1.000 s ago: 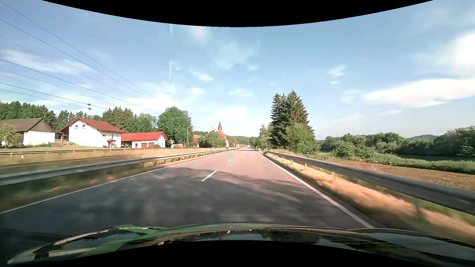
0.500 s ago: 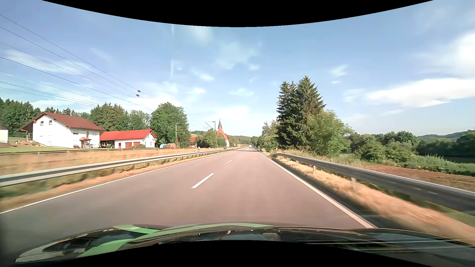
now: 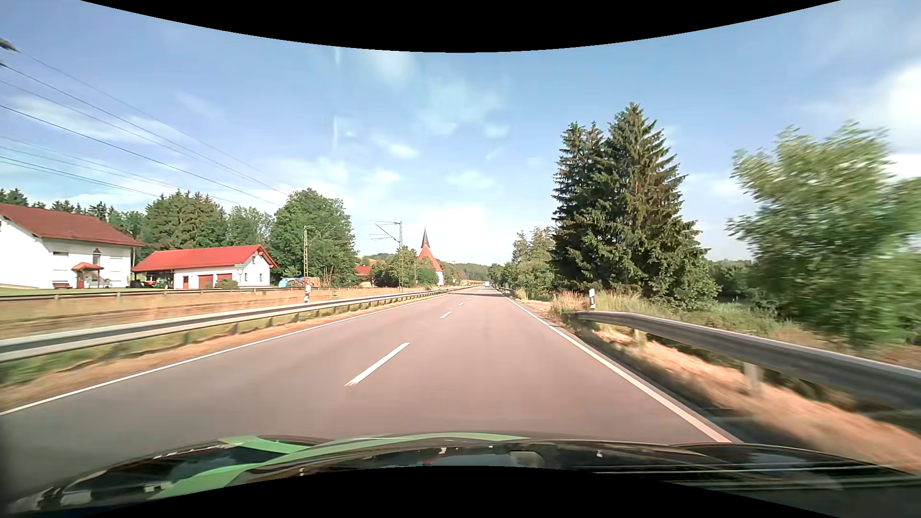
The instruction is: Follow the waypoints while adhering to traffic rules and regulations
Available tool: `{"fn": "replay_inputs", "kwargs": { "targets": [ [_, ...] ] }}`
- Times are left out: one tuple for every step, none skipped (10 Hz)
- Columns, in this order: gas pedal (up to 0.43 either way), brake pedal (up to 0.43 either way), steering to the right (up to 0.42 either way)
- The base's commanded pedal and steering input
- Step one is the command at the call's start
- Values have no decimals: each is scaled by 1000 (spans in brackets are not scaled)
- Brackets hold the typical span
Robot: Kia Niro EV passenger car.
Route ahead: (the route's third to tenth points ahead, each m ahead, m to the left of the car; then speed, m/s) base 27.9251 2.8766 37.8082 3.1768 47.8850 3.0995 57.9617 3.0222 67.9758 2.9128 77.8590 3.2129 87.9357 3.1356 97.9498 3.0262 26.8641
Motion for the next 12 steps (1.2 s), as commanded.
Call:
{"fn": "replay_inputs", "kwargs": {
  "targets": [
    [220,0,-2],
    [240,0,-1],
    [248,0,-1],
    [248,0,-1],
    [248,0,-1],
    [248,0,-1],
    [220,0,-1],
    [209,0,-1],
    [209,0,-1],
    [209,0,-1],
    [209,0,-1],
    [220,0,-1]
  ]
}}
